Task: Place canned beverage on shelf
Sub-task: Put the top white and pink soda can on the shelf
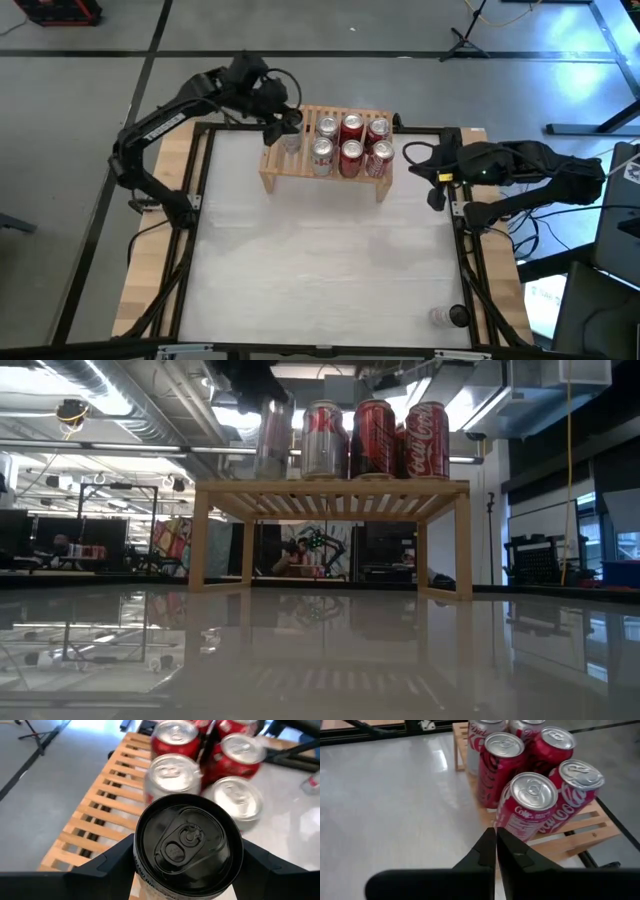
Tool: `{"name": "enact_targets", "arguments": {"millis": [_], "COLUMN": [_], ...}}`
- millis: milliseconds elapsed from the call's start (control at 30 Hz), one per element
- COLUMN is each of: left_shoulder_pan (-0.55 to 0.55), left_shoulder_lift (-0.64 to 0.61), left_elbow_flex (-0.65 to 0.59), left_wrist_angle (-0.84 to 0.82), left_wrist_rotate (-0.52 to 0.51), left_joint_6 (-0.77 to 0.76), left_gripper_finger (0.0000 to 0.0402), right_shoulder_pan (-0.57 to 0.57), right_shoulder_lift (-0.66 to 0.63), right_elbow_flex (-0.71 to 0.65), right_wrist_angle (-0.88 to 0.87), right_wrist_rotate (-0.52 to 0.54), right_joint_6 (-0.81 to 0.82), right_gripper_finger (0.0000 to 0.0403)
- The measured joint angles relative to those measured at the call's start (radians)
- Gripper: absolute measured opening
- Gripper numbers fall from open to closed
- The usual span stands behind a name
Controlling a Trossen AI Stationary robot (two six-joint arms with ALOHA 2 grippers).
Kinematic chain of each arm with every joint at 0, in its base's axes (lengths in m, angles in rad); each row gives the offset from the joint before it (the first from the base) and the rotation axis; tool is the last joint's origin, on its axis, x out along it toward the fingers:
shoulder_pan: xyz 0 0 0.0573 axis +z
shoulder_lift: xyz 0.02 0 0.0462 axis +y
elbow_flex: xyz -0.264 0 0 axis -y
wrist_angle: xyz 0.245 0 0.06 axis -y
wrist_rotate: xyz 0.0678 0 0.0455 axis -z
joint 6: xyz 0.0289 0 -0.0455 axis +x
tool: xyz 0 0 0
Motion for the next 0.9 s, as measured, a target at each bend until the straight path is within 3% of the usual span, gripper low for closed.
{"name": "enact_targets", "arguments": {"millis": [433,900], "left_shoulder_pan": [0.026,0.028], "left_shoulder_lift": [0.064,0.08], "left_elbow_flex": [0.0,0.0], "left_wrist_angle": [0.063,0.065], "left_wrist_rotate": [0.125,0.121], "left_joint_6": [0.024,0.064], "left_gripper_finger": [0.0239,0.024], "right_shoulder_pan": [0.0,0.0], "right_shoulder_lift": [0.0,0.0], "right_elbow_flex": [0.0,0.0], "right_wrist_angle": [0.009,0.02], "right_wrist_rotate": [0.013,0.029], "right_joint_6": [0.033,0.033], "right_gripper_finger": [0.0012,0.0012]}}
